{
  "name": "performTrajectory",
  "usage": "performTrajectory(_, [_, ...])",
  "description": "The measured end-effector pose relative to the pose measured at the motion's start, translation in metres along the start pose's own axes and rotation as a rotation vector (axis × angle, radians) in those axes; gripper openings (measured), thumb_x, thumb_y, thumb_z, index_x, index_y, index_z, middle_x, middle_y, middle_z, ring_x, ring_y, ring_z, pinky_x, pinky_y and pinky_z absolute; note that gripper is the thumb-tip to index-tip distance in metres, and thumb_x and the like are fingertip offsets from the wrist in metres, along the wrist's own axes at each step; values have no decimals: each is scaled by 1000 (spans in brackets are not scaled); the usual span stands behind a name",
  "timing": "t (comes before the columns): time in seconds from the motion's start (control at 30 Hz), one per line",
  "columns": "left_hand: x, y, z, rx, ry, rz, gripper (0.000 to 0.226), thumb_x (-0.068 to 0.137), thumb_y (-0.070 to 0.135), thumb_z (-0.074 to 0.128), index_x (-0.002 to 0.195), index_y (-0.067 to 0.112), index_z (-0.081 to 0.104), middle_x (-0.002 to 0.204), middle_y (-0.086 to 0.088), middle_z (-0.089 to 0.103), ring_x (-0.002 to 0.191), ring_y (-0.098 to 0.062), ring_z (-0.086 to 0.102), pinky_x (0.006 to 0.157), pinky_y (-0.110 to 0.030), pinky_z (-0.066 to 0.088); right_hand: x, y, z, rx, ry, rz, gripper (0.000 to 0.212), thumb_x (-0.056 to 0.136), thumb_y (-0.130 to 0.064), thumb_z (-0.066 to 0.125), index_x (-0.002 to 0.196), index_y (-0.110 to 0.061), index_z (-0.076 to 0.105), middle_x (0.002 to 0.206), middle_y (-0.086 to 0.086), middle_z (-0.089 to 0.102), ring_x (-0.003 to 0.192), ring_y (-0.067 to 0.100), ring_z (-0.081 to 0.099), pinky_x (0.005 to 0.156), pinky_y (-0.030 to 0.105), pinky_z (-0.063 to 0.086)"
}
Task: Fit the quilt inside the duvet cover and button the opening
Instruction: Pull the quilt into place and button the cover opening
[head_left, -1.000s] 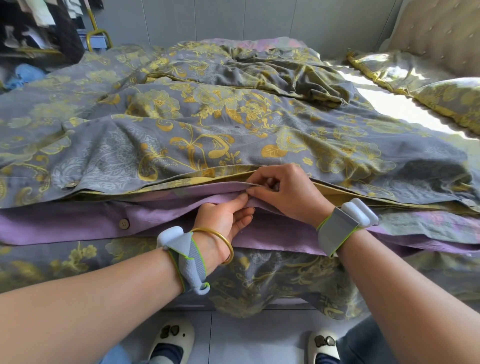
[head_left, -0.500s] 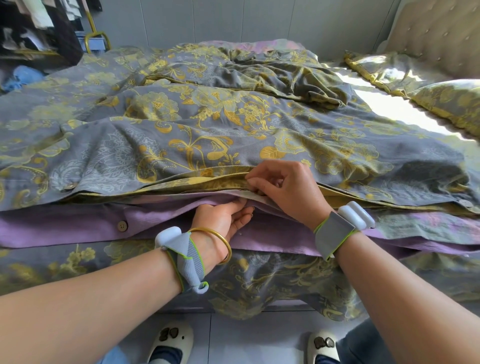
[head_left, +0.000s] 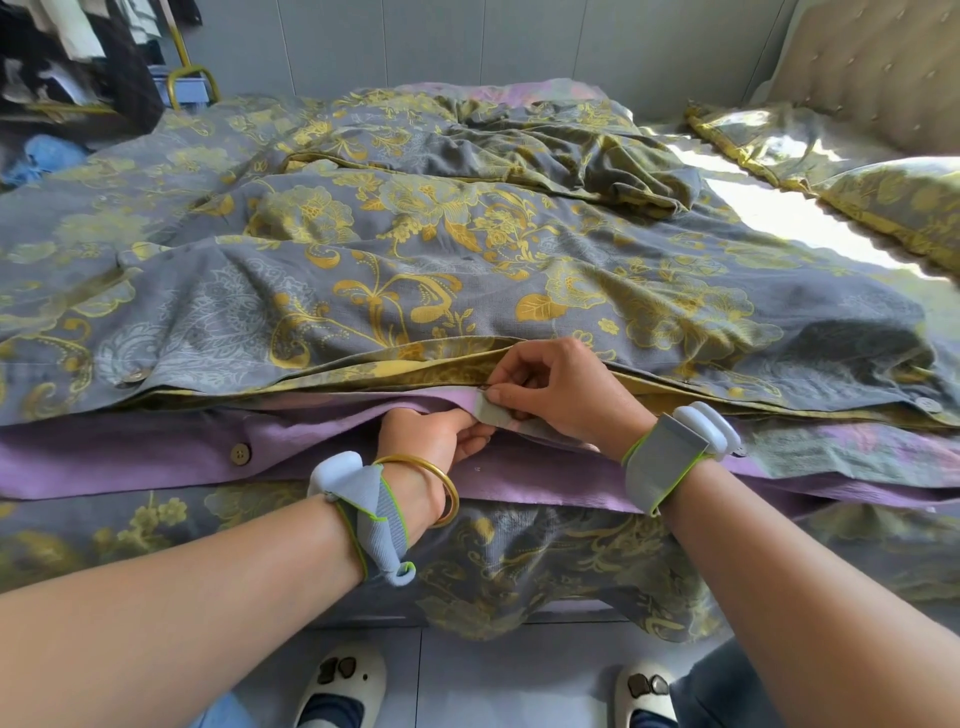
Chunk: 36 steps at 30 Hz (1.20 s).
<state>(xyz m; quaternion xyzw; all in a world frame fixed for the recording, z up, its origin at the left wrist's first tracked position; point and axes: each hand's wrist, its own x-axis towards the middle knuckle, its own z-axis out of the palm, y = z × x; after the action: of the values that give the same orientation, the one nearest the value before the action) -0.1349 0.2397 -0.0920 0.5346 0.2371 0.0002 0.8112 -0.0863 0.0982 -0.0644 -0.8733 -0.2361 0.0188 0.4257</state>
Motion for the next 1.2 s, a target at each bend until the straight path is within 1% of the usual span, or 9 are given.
performTrajectory(0.1, [0, 0, -2, 32, 3, 23, 13, 83, -8, 60, 73, 0, 63, 51, -3, 67, 47, -9, 66, 53, -19, 57, 0, 1, 0, 7, -26, 13, 6, 81, -19, 77, 83, -17, 71, 66, -5, 67, 54, 5, 63, 62, 30, 54])
performTrajectory(0.2, [-1, -1, -4, 63, 2, 56, 4, 82, -7, 61, 82, -6, 65, 62, -11, 69, 54, -14, 69, 61, -23, 59, 0, 2, 1, -49, -16, -15, 5, 82, -20, 75, 82, -20, 70, 62, -10, 66, 53, 2, 63, 60, 16, 48])
performTrajectory(0.27, [-5, -3, -3, 63, -28, 68, 18, 82, -4, 63, 98, -11, 64, 74, -15, 69, 62, -16, 69, 66, -25, 59, -1, 2, 2, -110, 8, -43, 6, 82, -21, 74, 81, -22, 69, 63, -13, 64, 54, 1, 62, 61, 13, 46])
performTrajectory(0.43, [-9, 0, 3, 2, -90, 0, 15, 85, 21, 67, 94, 9, 67, 72, -3, 68, 67, -13, 66, 71, -28, 54, -5, -3, 7, -291, 90, -225, 13, 74, -18, 70, 75, -26, 60, 69, -12, 60, 62, 5, 58, 61, 24, 49])
performTrajectory(0.6, [1, 0, 0, 22, 1, -37, 7, 89, 14, 61, 82, 11, 62, 62, -1, 65, 46, -4, 64, 50, -17, 52, -6, -4, 5, -395, 72, -351, 7, 74, -20, 68, 77, -21, 62, 78, -10, 60, 64, 9, 55, 60, 32, 50])
performTrajectory(0.7, [4, -1, -1, 18, 4, -30, 6, 90, 12, 59, 84, 12, 60, 71, -3, 64, 45, -3, 64, 45, -14, 49, -6, -4, 1, -442, 85, -380, 7, 76, -20, 70, 78, -22, 63, 78, -12, 60, 65, 9, 56, 59, 33, 50])
performTrajectory(0.8, [7, -3, -3, -2, 16, -37, 5, 90, 9, 59, 85, 11, 61, 58, 3, 67, 44, -3, 64, 41, -12, 45, -6, -4, 0, -452, 102, -369, 8, 75, -21, 72, 77, -23, 65, 74, -13, 63, 64, 7, 56, 60, 28, 49])
performTrajectory(0.93, [13, -8, -5, 30, 39, -12, 7, 87, 8, 63, 81, 9, 63, 48, 3, 65, 43, -5, 63, 40, -15, 45, -7, -2, 0, -296, 89, -237, 4, 78, -23, 76, 78, -24, 72, 64, -15, 66, 64, 1, 63, 65, 14, 49])
performTrajectory(1.2, [18, -12, -8, 67, 46, 11, 10, 87, 8, 64, 78, 10, 63, 57, 1, 66, 43, -4, 62, 41, -16, 46, -9, -2, 4, -295, 98, -337, 3, 82, -22, 72, 81, -21, 69, 75, -12, 65, 67, 5, 60, 66, 24, 51])
